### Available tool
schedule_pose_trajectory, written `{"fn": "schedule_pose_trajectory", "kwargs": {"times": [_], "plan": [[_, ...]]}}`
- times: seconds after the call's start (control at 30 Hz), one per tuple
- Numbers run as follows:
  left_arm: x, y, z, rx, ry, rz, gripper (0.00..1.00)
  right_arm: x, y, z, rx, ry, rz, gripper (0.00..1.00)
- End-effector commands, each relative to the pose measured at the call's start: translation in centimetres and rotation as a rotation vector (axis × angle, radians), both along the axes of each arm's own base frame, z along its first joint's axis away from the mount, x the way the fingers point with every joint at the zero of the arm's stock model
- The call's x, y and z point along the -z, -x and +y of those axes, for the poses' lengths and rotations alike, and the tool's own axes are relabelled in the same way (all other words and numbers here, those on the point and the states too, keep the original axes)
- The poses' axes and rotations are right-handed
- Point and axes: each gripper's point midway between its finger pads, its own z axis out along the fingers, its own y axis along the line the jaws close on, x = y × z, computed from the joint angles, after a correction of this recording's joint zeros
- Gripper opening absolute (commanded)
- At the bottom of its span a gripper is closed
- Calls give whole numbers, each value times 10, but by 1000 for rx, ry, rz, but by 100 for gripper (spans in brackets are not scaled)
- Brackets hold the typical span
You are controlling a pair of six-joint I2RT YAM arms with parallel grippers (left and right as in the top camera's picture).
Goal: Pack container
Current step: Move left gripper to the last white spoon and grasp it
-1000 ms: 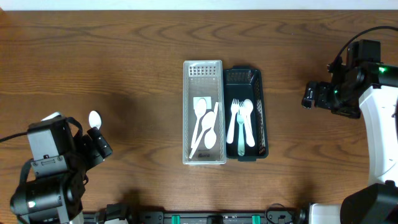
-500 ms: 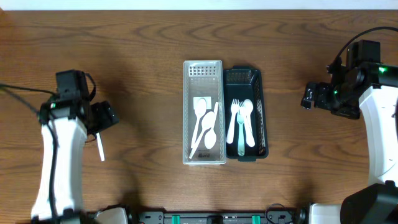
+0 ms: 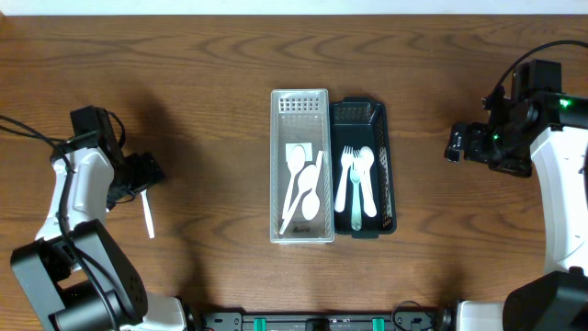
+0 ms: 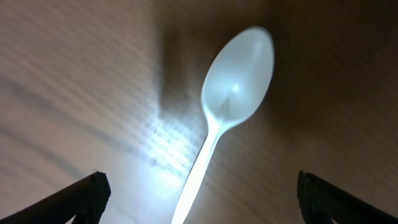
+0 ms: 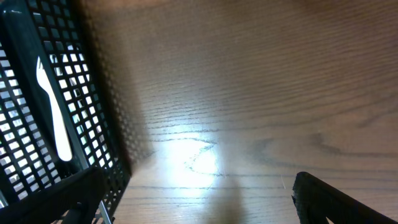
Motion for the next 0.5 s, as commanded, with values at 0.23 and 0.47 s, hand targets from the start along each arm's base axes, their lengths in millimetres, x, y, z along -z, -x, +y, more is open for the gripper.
{"fn": "schedule_pose_trajectory", "kwargs": {"times": [0.23,0.47], "plan": [[45,8,-13,28,78,38,98,4,3,2,-27,-7,21,99],[66,18,-17,25,78,35,98,4,8,3,-28,-10,38,99]]}}
